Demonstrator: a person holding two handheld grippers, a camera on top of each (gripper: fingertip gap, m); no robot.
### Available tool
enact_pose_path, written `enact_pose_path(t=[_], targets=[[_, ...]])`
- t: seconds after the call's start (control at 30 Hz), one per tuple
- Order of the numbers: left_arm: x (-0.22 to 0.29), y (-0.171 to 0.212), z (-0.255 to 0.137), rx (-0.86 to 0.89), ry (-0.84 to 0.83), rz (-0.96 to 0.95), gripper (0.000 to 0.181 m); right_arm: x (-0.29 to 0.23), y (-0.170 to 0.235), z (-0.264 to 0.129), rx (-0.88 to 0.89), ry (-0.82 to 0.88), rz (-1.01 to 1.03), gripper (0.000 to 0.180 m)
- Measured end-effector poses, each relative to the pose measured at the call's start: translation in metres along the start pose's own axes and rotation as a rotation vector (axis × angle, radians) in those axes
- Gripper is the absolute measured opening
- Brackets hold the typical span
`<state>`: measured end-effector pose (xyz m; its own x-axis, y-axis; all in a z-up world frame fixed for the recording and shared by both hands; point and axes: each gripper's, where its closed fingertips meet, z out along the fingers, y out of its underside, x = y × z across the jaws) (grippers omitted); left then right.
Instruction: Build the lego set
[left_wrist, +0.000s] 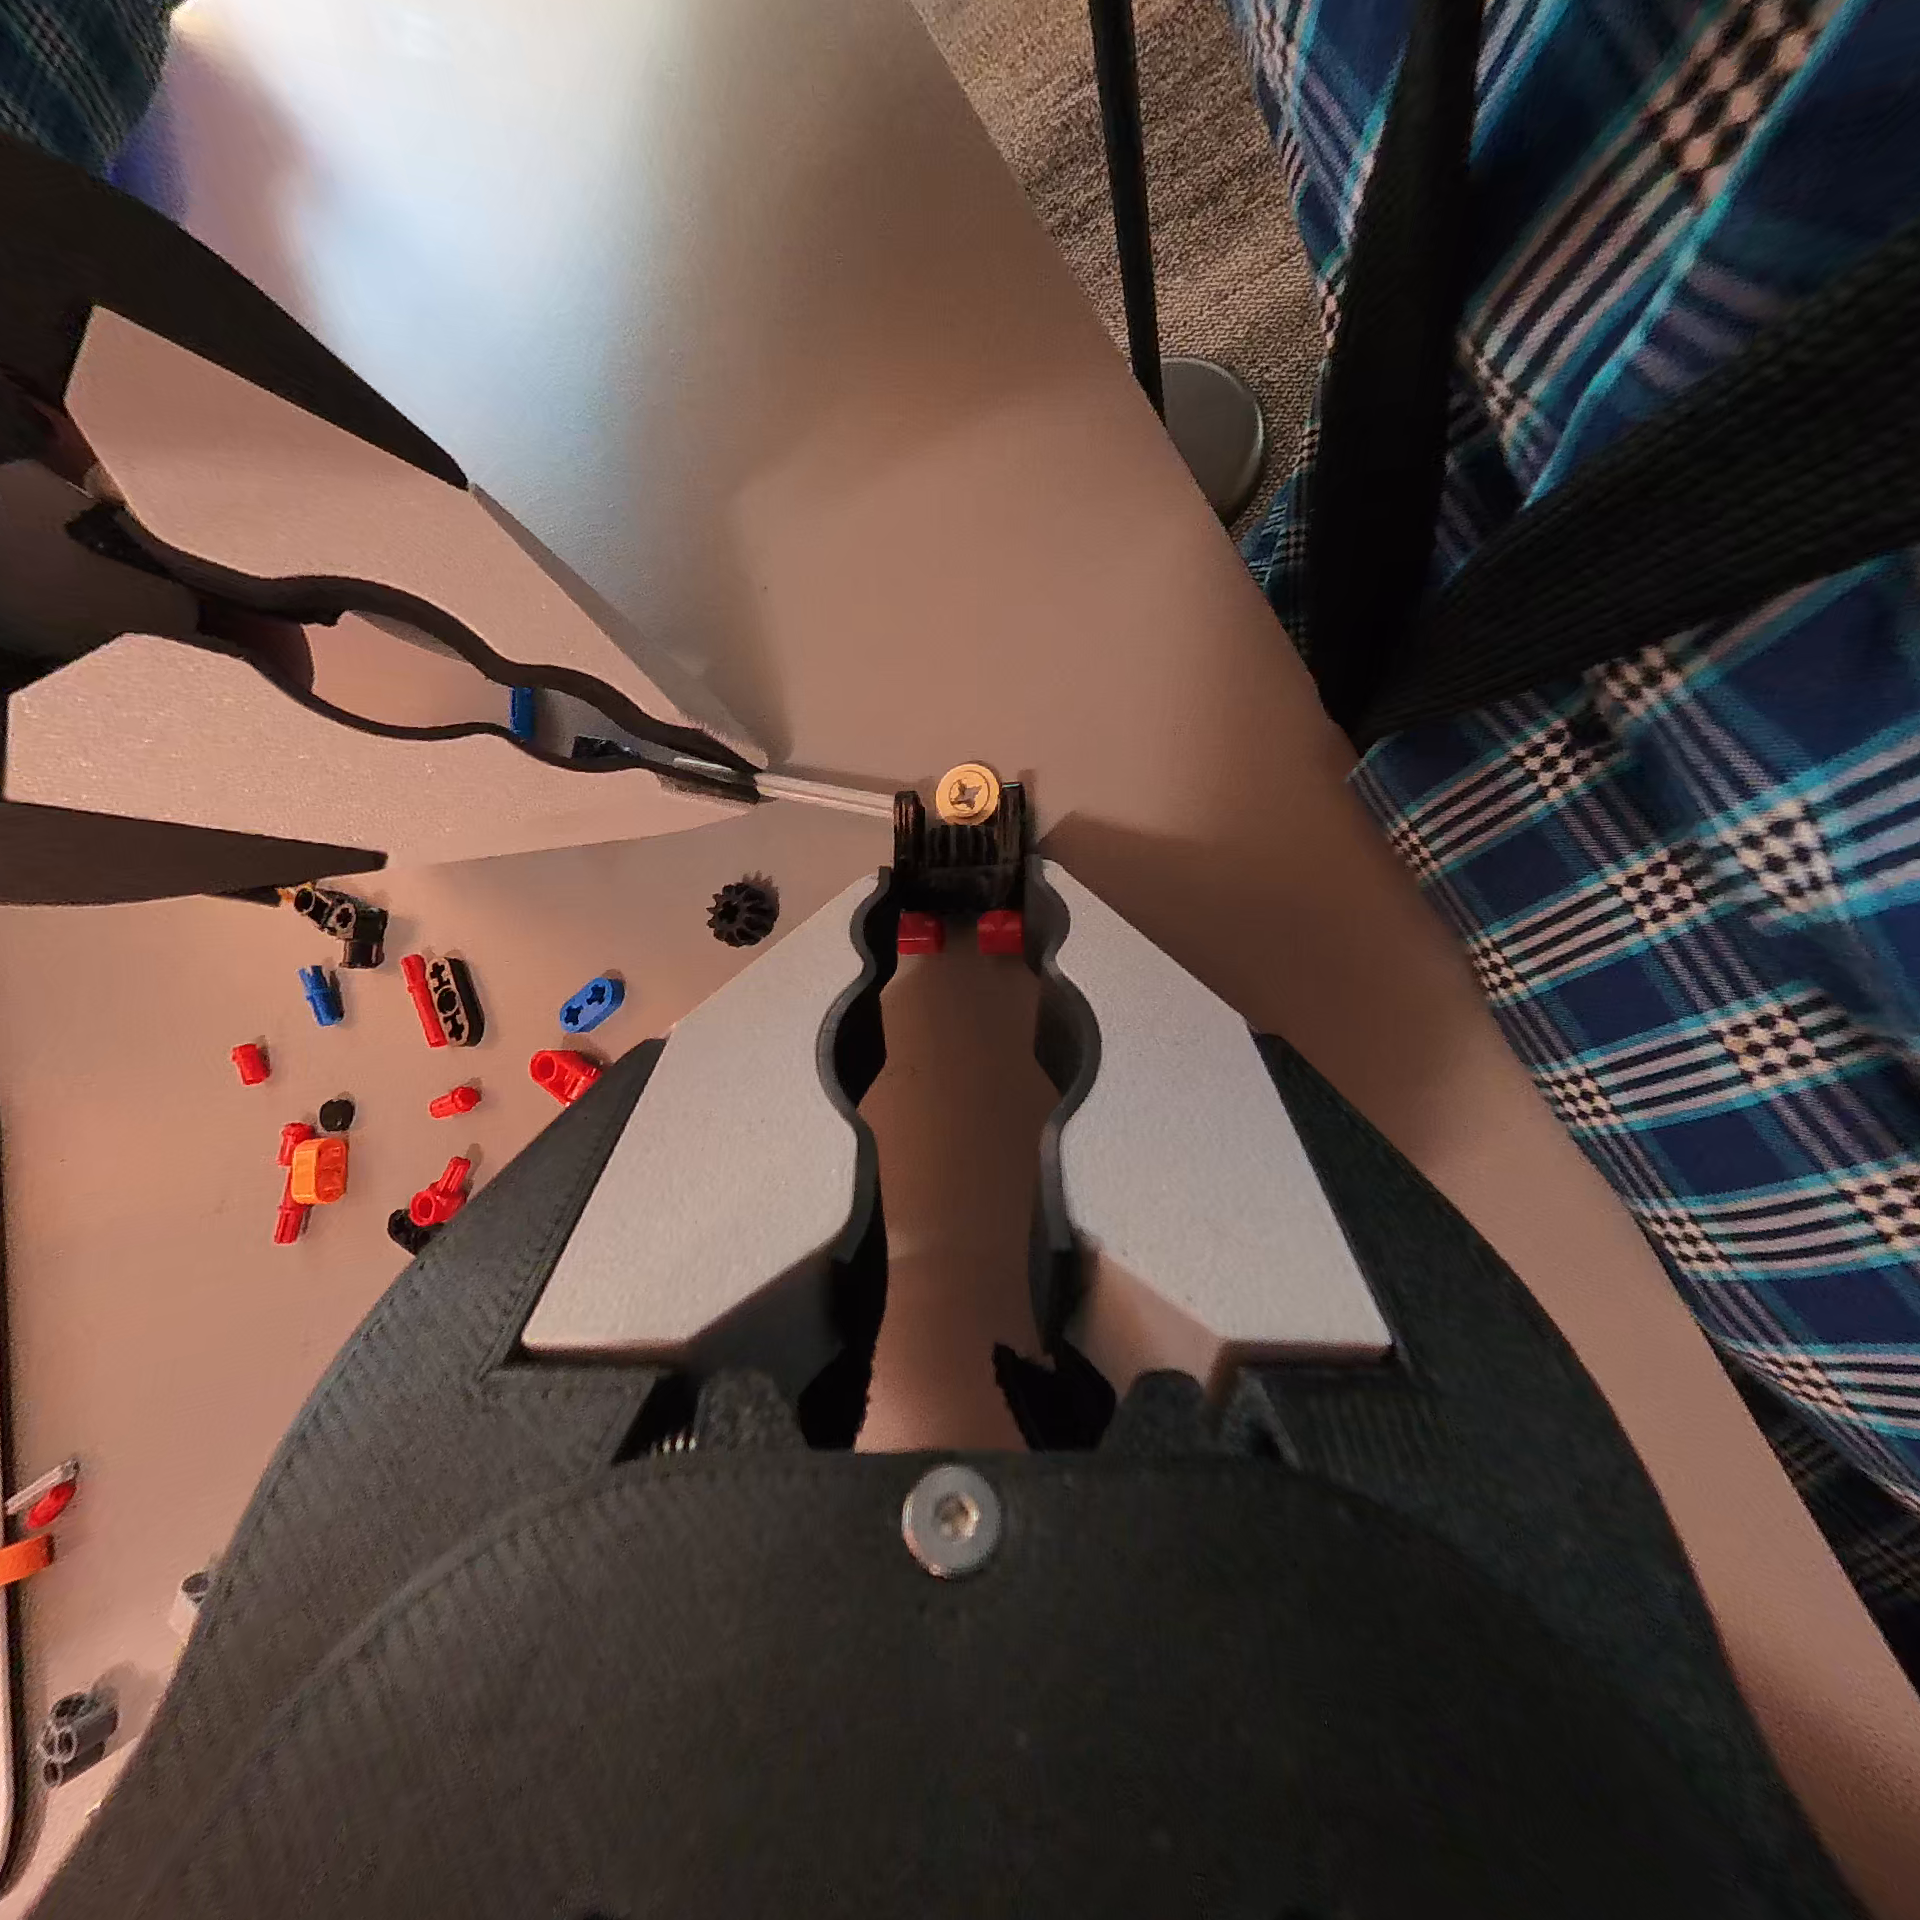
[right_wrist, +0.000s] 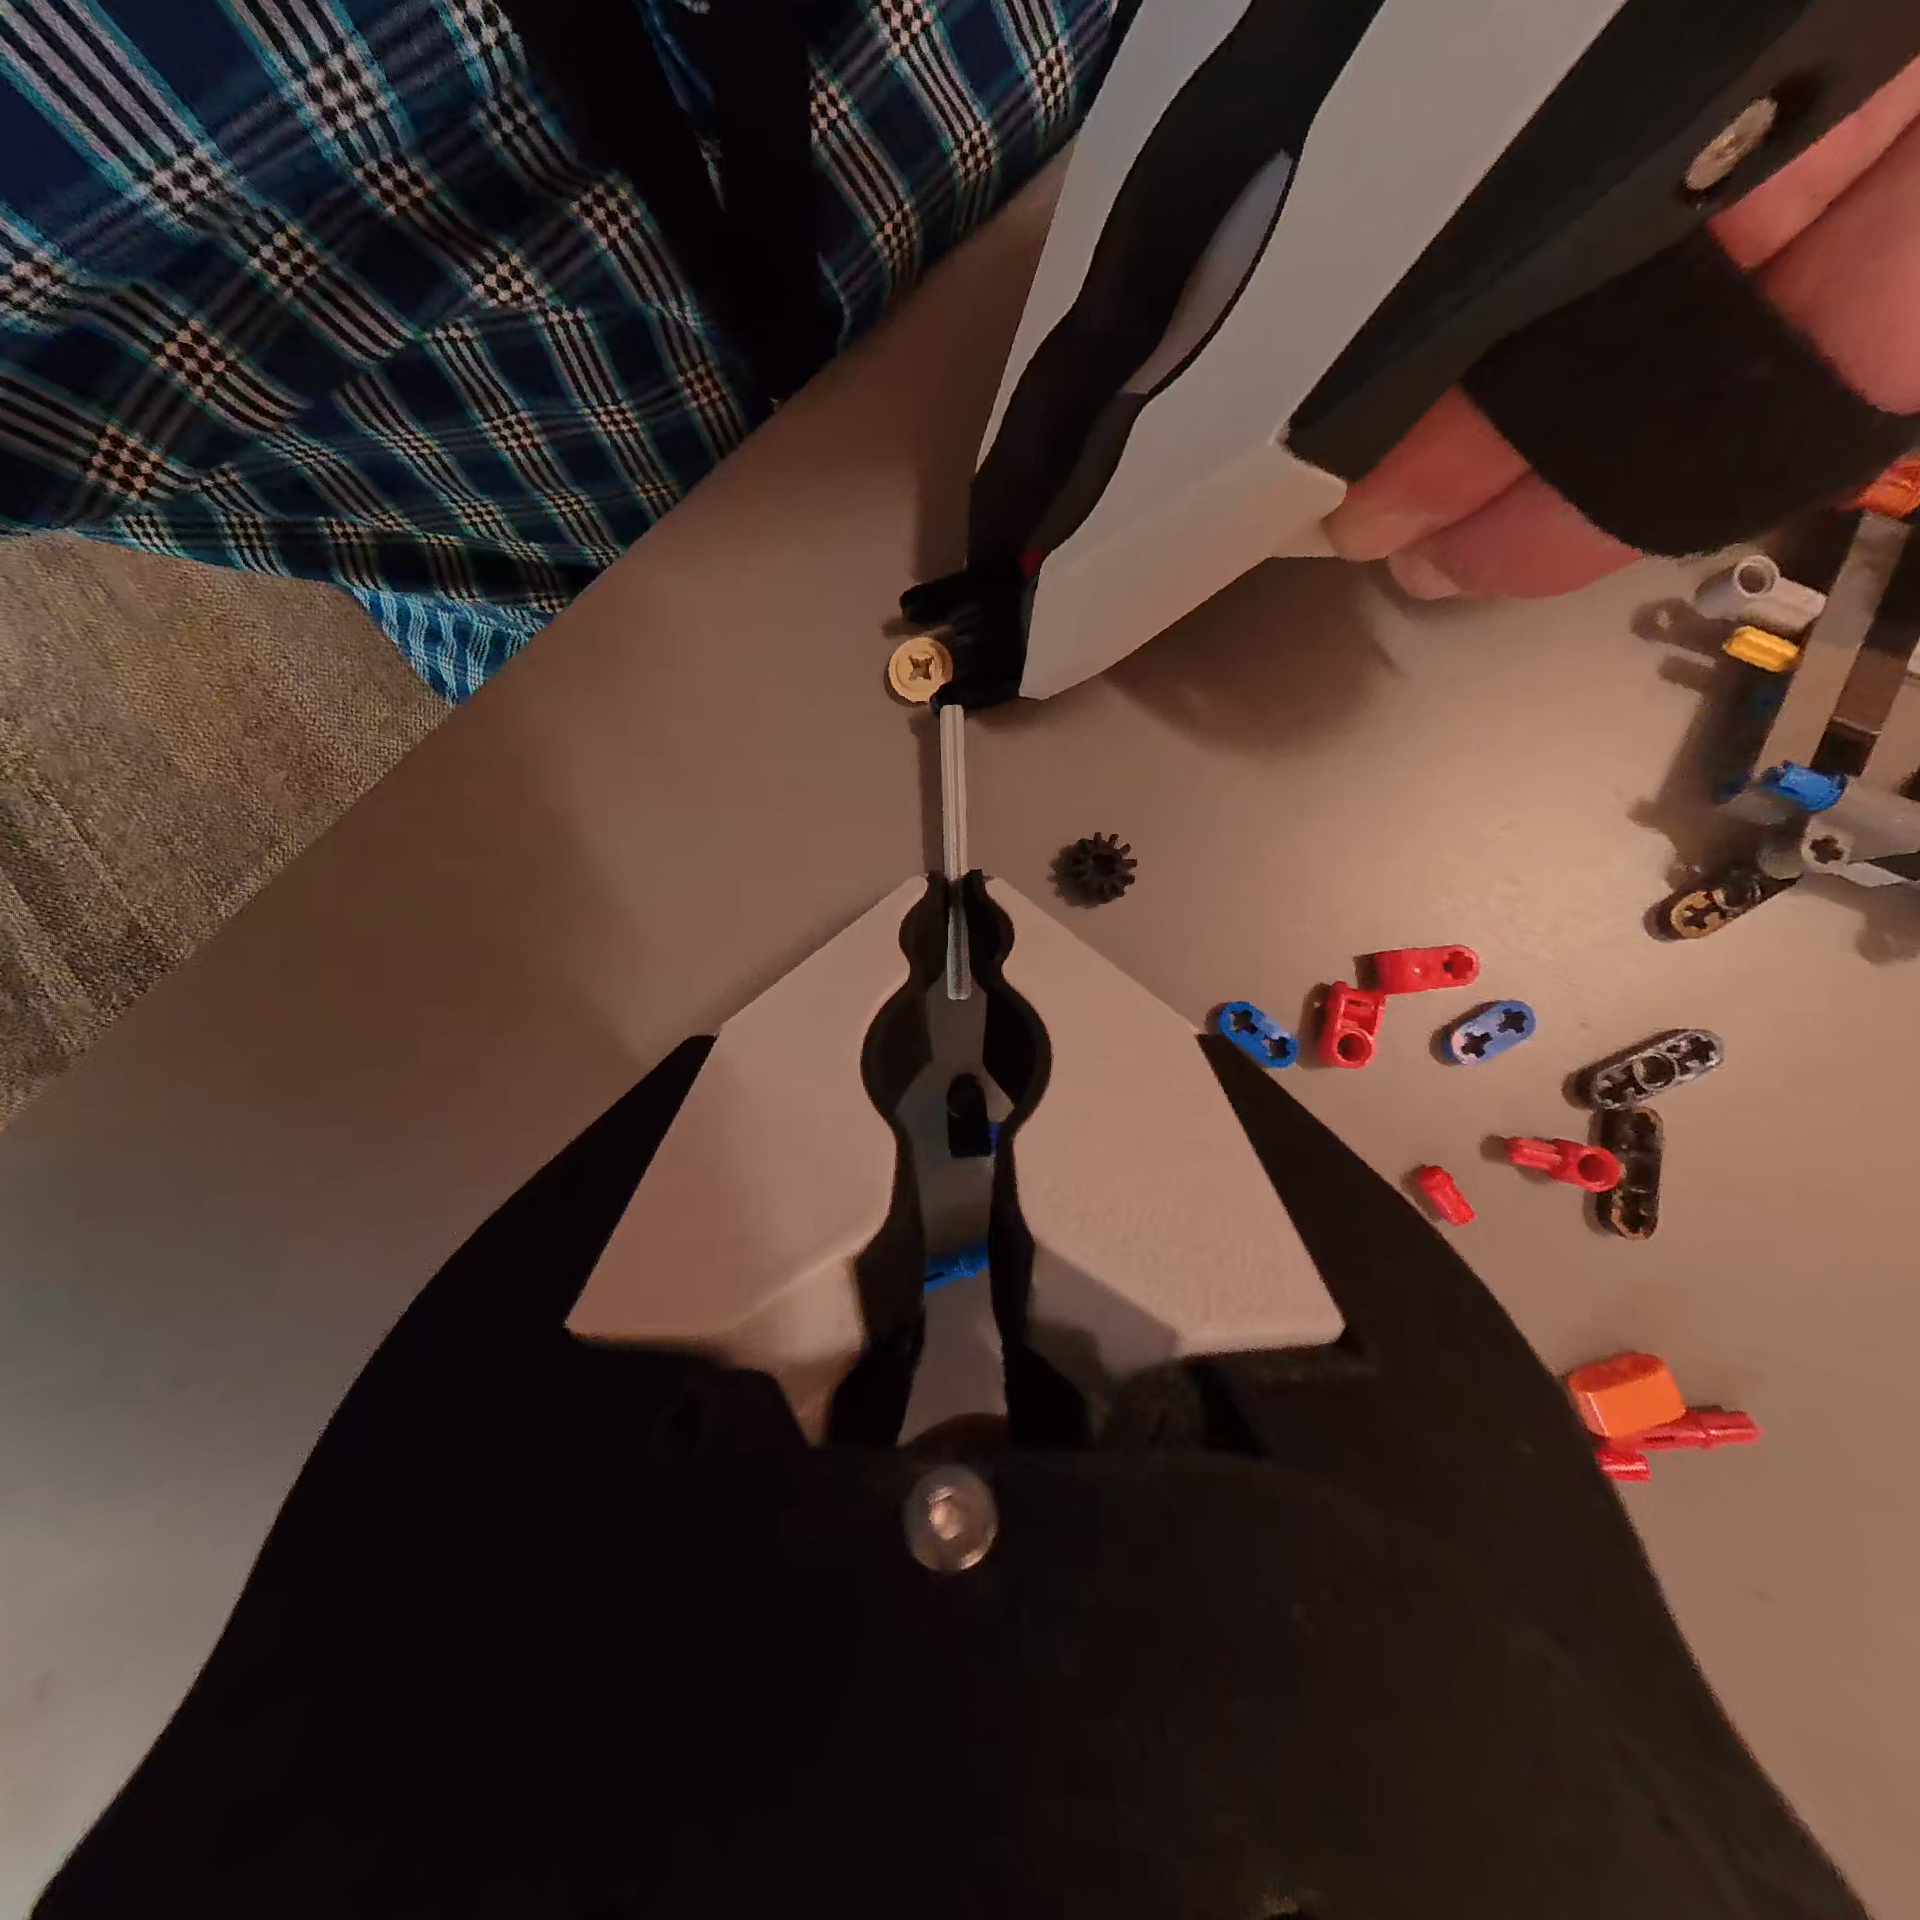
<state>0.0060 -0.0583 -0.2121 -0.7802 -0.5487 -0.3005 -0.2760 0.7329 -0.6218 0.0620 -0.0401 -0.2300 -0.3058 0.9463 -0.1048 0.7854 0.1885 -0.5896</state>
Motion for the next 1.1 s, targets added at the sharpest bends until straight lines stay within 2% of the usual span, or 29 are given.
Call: enact_pose_path(t=[0.67, 0.83, 0.9, 0.93, 1.0, 1.1], targets=[[0.003, -0.002, 0.000, 0.007, 0.016, -0.017, 0.022, 0.004, -0.005, 0.003, 0.024, 0.000, -0.002, 0.001], [0.004, -0.002, 0.001, 0.010, 0.020, -0.022, 0.023, 0.009, -0.002, 0.000, 0.029, 0.018, 0.042, 0.014], [0.003, -0.002, 0.001, 0.009, 0.021, -0.025, 0.023, 0.015, 0.002, -0.002, 0.010, 0.051, 0.082, 0.030], [0.003, -0.002, 0.001, 0.009, 0.020, -0.026, 0.023, 0.018, 0.005, -0.006, 0.003, 0.075, 0.126, 0.037], [0.003, -0.002, 0.002, 0.006, 0.019, -0.028, 0.023, 0.021, 0.007, -0.016, 0.007, 0.137, 0.204, 0.040], [-0.002, 0.002, 0.000, -0.002, 0.016, -0.042, 0.023, 0.020, -0.001, -0.032, 0.099, 0.265, 0.365, 0.048]])
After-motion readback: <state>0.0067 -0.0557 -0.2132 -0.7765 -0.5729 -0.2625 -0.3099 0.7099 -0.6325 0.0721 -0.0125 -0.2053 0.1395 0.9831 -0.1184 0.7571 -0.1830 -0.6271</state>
